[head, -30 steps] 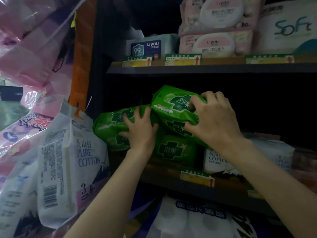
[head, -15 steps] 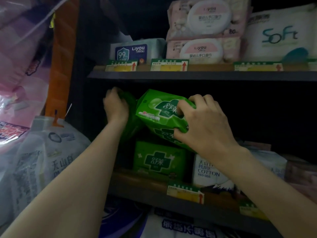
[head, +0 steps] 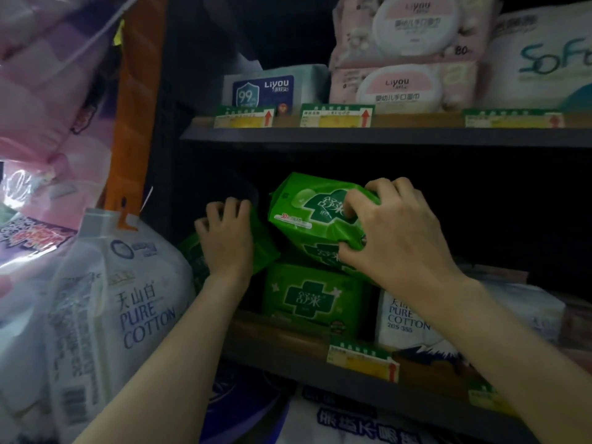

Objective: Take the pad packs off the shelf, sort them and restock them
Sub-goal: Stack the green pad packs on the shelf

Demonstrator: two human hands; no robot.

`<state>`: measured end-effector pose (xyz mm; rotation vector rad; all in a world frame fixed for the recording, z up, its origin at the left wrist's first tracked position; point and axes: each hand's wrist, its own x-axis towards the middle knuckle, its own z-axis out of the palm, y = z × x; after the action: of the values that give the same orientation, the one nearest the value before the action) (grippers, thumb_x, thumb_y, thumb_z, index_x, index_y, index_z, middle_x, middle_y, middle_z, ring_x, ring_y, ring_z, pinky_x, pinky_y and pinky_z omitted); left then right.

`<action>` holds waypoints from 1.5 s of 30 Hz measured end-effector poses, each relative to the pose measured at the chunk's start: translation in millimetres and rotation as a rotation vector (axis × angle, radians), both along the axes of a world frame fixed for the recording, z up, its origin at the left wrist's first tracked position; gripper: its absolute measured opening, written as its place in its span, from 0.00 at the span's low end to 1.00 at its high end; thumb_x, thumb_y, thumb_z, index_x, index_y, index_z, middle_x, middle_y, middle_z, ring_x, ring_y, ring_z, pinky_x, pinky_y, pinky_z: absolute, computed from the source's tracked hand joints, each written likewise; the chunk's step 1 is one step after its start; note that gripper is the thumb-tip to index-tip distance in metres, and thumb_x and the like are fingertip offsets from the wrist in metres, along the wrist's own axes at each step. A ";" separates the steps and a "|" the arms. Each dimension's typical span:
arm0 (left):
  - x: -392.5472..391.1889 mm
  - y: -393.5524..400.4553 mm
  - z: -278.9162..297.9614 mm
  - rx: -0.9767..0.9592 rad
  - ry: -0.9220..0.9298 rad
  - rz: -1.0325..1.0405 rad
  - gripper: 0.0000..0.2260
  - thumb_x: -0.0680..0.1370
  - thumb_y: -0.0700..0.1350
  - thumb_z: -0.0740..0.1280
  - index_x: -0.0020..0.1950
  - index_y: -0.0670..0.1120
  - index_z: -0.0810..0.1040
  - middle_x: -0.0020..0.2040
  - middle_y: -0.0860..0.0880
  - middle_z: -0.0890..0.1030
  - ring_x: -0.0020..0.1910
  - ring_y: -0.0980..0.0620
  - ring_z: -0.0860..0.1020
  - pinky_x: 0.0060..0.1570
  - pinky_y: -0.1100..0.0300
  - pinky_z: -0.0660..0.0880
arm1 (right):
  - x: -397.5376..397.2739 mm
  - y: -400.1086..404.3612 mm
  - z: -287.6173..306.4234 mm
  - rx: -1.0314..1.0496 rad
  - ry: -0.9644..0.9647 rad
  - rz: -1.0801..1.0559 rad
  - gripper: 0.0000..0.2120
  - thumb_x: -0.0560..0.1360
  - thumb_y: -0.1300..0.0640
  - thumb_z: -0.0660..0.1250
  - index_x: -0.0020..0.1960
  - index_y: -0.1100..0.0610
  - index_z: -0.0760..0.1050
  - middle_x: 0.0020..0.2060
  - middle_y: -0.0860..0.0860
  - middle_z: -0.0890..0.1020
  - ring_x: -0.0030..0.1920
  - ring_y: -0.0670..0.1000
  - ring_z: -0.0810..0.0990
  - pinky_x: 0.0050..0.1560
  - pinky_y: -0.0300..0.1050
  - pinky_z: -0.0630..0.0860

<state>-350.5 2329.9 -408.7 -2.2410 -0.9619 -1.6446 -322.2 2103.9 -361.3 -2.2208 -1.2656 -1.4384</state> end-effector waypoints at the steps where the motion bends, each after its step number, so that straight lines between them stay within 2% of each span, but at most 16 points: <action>1: 1.2 1.7 2.9 -0.038 0.068 -0.004 0.19 0.73 0.35 0.67 0.63 0.42 0.72 0.62 0.41 0.73 0.61 0.39 0.68 0.53 0.47 0.65 | 0.6 1.0 -0.6 0.002 -0.006 -0.002 0.21 0.66 0.47 0.72 0.55 0.55 0.74 0.53 0.57 0.76 0.55 0.59 0.71 0.56 0.52 0.69; 3: 5.8 0.0 3.6 -0.146 0.121 -0.015 0.22 0.77 0.38 0.63 0.70 0.46 0.65 0.69 0.43 0.64 0.66 0.40 0.61 0.57 0.48 0.65 | 3.4 4.0 -3.3 0.011 -0.019 -0.008 0.21 0.61 0.49 0.76 0.50 0.56 0.76 0.48 0.57 0.78 0.50 0.60 0.74 0.50 0.52 0.72; 6: 9.9 -21.8 -4.6 -0.333 0.062 -0.057 0.27 0.76 0.38 0.64 0.72 0.48 0.59 0.73 0.41 0.55 0.70 0.39 0.55 0.61 0.46 0.67 | 6.6 6.7 -5.4 0.082 -0.063 0.022 0.21 0.55 0.51 0.79 0.43 0.57 0.77 0.40 0.58 0.79 0.42 0.60 0.77 0.42 0.51 0.76; 9: 6.4 -36.7 -25.1 -0.501 0.026 -0.106 0.33 0.77 0.37 0.64 0.74 0.56 0.52 0.75 0.40 0.41 0.71 0.34 0.49 0.64 0.40 0.64 | 6.6 8.4 -6.8 0.096 -0.092 0.036 0.21 0.55 0.51 0.79 0.43 0.57 0.77 0.40 0.58 0.79 0.42 0.61 0.77 0.43 0.52 0.76; 11: 5.5 -41.1 -38.6 -0.548 0.057 -0.103 0.35 0.77 0.36 0.63 0.75 0.58 0.48 0.74 0.39 0.38 0.71 0.32 0.48 0.64 0.42 0.64 | 5.4 9.9 -8.9 0.093 -0.081 0.030 0.21 0.55 0.51 0.79 0.43 0.57 0.77 0.41 0.58 0.79 0.43 0.61 0.77 0.44 0.52 0.76; 17: 25.8 -14.0 -18.0 -0.498 0.172 -0.103 0.31 0.77 0.32 0.62 0.76 0.51 0.55 0.76 0.42 0.41 0.73 0.33 0.47 0.60 0.47 0.71 | 2.5 11.1 -16.3 0.074 -0.084 0.066 0.22 0.54 0.51 0.79 0.44 0.57 0.77 0.41 0.58 0.79 0.42 0.60 0.77 0.43 0.52 0.76; 19: 31.4 -10.5 -8.2 -0.472 0.268 -0.103 0.29 0.78 0.32 0.61 0.76 0.47 0.55 0.77 0.44 0.42 0.74 0.34 0.45 0.61 0.46 0.70 | 1.5 10.1 -14.8 0.064 -0.072 0.062 0.21 0.55 0.51 0.79 0.44 0.57 0.77 0.41 0.58 0.79 0.42 0.60 0.77 0.43 0.53 0.76; 21: 33.0 -9.9 -9.5 -0.448 0.324 -0.112 0.30 0.78 0.36 0.62 0.76 0.48 0.53 0.77 0.44 0.43 0.74 0.34 0.44 0.62 0.44 0.69 | 2.0 7.1 -12.4 0.058 -0.062 0.049 0.20 0.57 0.51 0.78 0.45 0.57 0.77 0.42 0.58 0.79 0.44 0.61 0.77 0.44 0.53 0.75; 26: 21.4 -27.0 -31.2 -0.323 0.247 -0.041 0.34 0.77 0.43 0.65 0.77 0.50 0.49 0.76 0.41 0.44 0.73 0.38 0.50 0.67 0.46 0.61 | 6.6 -4.2 -11.3 0.102 -0.087 0.020 0.21 0.55 0.51 0.79 0.43 0.58 0.76 0.41 0.59 0.79 0.42 0.61 0.77 0.42 0.53 0.76; 28: 21.9 -46.5 -42.5 -0.262 0.349 -0.122 0.32 0.78 0.43 0.62 0.77 0.48 0.48 0.77 0.42 0.46 0.74 0.39 0.48 0.69 0.46 0.58 | 6.4 -4.8 -11.9 0.119 -0.084 0.006 0.22 0.55 0.52 0.79 0.44 0.58 0.76 0.41 0.60 0.79 0.42 0.62 0.77 0.43 0.53 0.76; 31: 30.1 -65.4 -50.7 -0.376 0.526 -0.270 0.29 0.79 0.47 0.61 0.76 0.52 0.51 0.76 0.43 0.49 0.74 0.36 0.48 0.70 0.44 0.57 | 2.9 -3.8 -13.9 0.112 -0.090 0.008 0.22 0.55 0.52 0.79 0.44 0.59 0.77 0.42 0.60 0.79 0.43 0.62 0.77 0.43 0.53 0.76; 34: 39.8 -83.4 -47.0 -0.441 0.570 -0.341 0.27 0.78 0.47 0.62 0.75 0.54 0.55 0.74 0.41 0.53 0.70 0.35 0.56 0.67 0.46 0.61 | 2.5 -7.4 -11.6 0.101 -0.076 0.003 0.22 0.55 0.52 0.79 0.45 0.58 0.77 0.43 0.60 0.79 0.44 0.62 0.77 0.44 0.53 0.76; 38: 37.4 -95.0 -50.5 -0.277 0.497 -0.516 0.24 0.78 0.45 0.62 0.73 0.54 0.61 0.73 0.46 0.62 0.70 0.41 0.59 0.65 0.48 0.59 | 5.7 -11.9 -5.7 0.041 -0.044 -0.014 0.22 0.57 0.52 0.79 0.46 0.58 0.77 0.46 0.60 0.79 0.47 0.62 0.76 0.48 0.54 0.75; 41: 11.3 -76.8 -49.9 -0.386 0.276 -0.687 0.23 0.77 0.40 0.63 0.72 0.50 0.64 0.71 0.44 0.64 0.69 0.43 0.64 0.65 0.54 0.62 | 4.2 -11.4 -4.3 0.036 -0.023 0.012 0.22 0.56 0.53 0.79 0.46 0.59 0.77 0.47 0.61 0.80 0.47 0.63 0.77 0.48 0.54 0.76; 43: -5.7 -63.0 -49.8 -0.424 0.032 -0.662 0.20 0.78 0.38 0.62 0.70 0.45 0.68 0.69 0.43 0.66 0.66 0.45 0.68 0.61 0.58 0.66 | -1.4 -10.1 -1.3 0.058 0.005 0.054 0.21 0.58 0.53 0.78 0.47 0.58 0.77 0.49 0.61 0.79 0.49 0.62 0.76 0.49 0.54 0.75; 45: -15.0 -52.7 -50.3 -0.540 -0.079 -0.567 0.17 0.80 0.40 0.60 0.69 0.41 0.68 0.68 0.42 0.67 0.64 0.45 0.69 0.60 0.58 0.66 | -9.8 -6.4 3.4 0.097 0.063 0.127 0.18 0.63 0.51 0.76 0.48 0.56 0.76 0.52 0.57 0.78 0.54 0.59 0.74 0.52 0.51 0.72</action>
<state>-365.5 2277.1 -459.1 -3.0539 -0.9273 -1.8635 -331.9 2097.4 -357.9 -2.0668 -1.2635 -1.3432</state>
